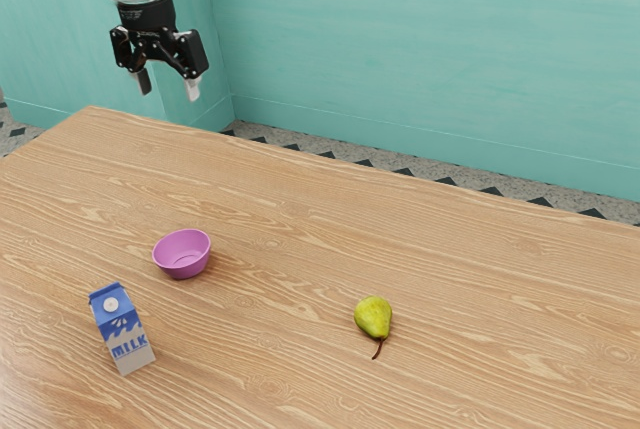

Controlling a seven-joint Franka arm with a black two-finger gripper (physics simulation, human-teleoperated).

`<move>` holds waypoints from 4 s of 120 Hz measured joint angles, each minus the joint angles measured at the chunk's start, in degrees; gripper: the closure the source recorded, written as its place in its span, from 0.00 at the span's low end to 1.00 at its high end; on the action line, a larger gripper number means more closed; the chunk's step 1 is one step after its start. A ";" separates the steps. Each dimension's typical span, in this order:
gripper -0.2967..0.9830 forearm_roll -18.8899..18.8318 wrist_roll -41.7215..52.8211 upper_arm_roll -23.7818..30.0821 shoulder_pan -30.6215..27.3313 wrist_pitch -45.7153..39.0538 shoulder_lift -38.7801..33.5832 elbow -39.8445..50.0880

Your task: Place the pear in the bowl.

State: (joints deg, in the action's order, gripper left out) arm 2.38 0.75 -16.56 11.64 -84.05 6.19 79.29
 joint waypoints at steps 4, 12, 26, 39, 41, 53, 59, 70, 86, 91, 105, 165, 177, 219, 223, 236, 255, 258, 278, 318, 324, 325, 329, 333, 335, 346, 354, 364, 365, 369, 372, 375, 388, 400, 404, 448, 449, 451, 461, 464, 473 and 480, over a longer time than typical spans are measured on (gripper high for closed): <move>0.23 -0.08 0.03 0.02 -0.06 0.00 -0.01 0.00; 0.23 -0.20 0.09 0.03 -0.17 0.00 -0.01 0.01; 0.23 -0.18 0.11 0.24 -0.17 -0.11 0.31 -0.27; 0.23 0.02 -1.02 2.44 1.46 -1.08 0.91 -1.61; 0.23 0.01 -1.47 2.99 1.61 -1.20 0.95 -1.70; 0.23 -0.78 -6.65 8.26 2.05 -1.72 0.97 -1.89; 0.23 -1.77 -10.05 11.40 3.02 -1.89 1.02 -1.90; 0.23 -2.91 -15.83 15.48 5.86 -2.42 4.28 -1.68; 0.23 -0.57 -22.99 15.52 7.69 -9.11 5.77 7.29; 0.23 0.91 -25.10 15.04 8.17 -12.31 4.38 12.40; 0.23 3.23 -30.96 14.67 10.65 -20.36 2.07 22.39; 0.23 9.94 -46.43 14.40 14.31 -45.45 8.42 34.07; 0.23 10.24 -48.21 14.27 14.46 -47.51 10.76 32.16; 0.23 10.03 -51.78 12.35 15.21 -50.03 17.79 26.43; 0.23 9.64 -51.97 12.35 15.20 -49.92 18.13 26.12; 0.23 8.03 -52.42 12.24 15.13 -48.75 18.70 25.25; 0.23 7.04 -52.48 12.16 14.66 -47.58 20.59 24.39; 0.23 6.97 -52.46 12.17 14.65 -47.48 20.82 24.14; 0.23 6.75 -52.35 12.17 14.56 -47.10 23.06 21.97; 0.23 6.83 -52.01 12.17 14.46 -47.60 26.22 20.90; 0.23 6.88 -51.97 12.17 14.52 -47.71 26.46 20.52; 0.23 6.89 -51.96 12.17 14.52 -47.72 26.50 20.46; 0.24 6.92 -51.94 12.17 14.54 -47.77 26.62 20.31; 0.25 6.96 -51.92 12.17 14.54 -47.82 26.71 20.23; 0.26 6.98 -51.91 12.17 14.55 -47.84 26.74 20.20; 0.32 7.03 -51.86 12.17 14.55 -47.91 26.84 20.14; 0.36 7.07 -51.83 12.17 14.55 -47.95 26.88 20.14; 0.41 7.09 -51.81 12.17 14.56 -47.98 26.89 20.13; 0.41 7.09 -51.81 12.17 14.56 -47.99 26.89 20.13; 0.43 7.07 -51.82 12.17 14.55 -47.99 26.90 20.13; 0.44 7.04 -51.85 12.17 14.55 -47.99 26.90 20.13; 0.44 7.01 -51.87 12.17 14.55 -47.99 26.89 20.13; 0.44 6.89 -52.04 12.17 14.56 -47.99 26.89 20.13; 0.48 6.78 -52.22 12.17 14.55 -47.87 26.72 20.13; 0.49 6.73 -52.29 12.17 14.58 -47.79 26.59 20.13; 0.71 5.49 -53.96 12.12 14.52 -44.74 24.00 19.09; 0.71 5.45 -54.00 12.12 14.51 -44.62 23.88 19.08; 0.71 5.38 -54.10 12.11 14.50 -44.39 23.65 19.08; 0.74 4.89 -54.53 12.09 13.83 -43.16 22.18 19.07; 0.74 4.73 -54.65 12.04 13.50 -42.79 21.59 19.08; 0.75 3.96 -55.03 11.97 12.22 -41.52 20.01 19.12; 0.76 3.51 -55.28 11.88 10.91 -40.60 19.15 19.24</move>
State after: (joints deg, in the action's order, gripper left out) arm 5.89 -54.54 -4.68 22.55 -124.65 25.34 98.54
